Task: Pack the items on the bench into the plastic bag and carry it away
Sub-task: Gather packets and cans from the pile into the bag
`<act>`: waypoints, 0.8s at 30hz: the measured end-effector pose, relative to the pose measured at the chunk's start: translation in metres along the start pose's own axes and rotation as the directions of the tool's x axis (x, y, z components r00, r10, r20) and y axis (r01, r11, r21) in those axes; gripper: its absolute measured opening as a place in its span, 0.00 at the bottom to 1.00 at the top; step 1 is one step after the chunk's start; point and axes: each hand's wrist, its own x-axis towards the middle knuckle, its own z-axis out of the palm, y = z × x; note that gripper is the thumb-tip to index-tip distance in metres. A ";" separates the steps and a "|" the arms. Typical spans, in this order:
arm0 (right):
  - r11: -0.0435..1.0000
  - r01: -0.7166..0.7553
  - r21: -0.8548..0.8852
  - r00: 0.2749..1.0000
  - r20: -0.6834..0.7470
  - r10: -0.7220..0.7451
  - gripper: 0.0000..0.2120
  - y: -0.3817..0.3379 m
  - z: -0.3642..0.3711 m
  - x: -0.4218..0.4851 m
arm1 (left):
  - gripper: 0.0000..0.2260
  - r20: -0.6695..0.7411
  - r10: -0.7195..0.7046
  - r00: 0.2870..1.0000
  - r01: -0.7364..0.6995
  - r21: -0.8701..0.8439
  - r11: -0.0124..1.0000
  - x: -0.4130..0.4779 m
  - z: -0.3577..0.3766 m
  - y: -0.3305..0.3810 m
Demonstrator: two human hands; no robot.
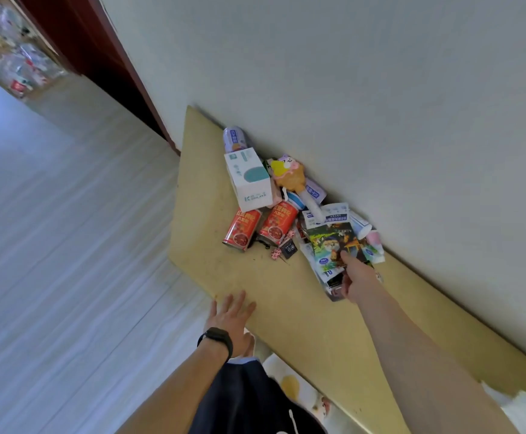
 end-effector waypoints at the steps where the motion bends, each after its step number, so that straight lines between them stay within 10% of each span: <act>1: 1.000 -0.023 0.007 1.000 0.005 0.023 0.13 0.001 0.000 0.001 | 0.33 0.008 -0.002 1.000 0.002 -0.002 1.000 0.000 0.001 0.000; 9: 0.974 0.159 0.163 0.983 0.060 -0.171 0.06 0.046 -0.048 -0.036 | 0.29 0.091 -0.042 0.995 0.063 -0.234 0.970 0.001 -0.021 0.014; 14: 0.946 0.283 0.158 0.947 0.110 -0.302 0.06 0.083 -0.116 -0.078 | 0.28 0.004 0.069 0.998 -0.040 -0.778 0.627 -0.006 -0.064 0.085; 24: 0.874 0.465 0.142 0.880 0.030 -0.473 0.13 0.148 -0.240 -0.102 | 0.08 -0.052 0.217 0.975 -0.107 -0.962 0.250 -0.051 -0.048 0.249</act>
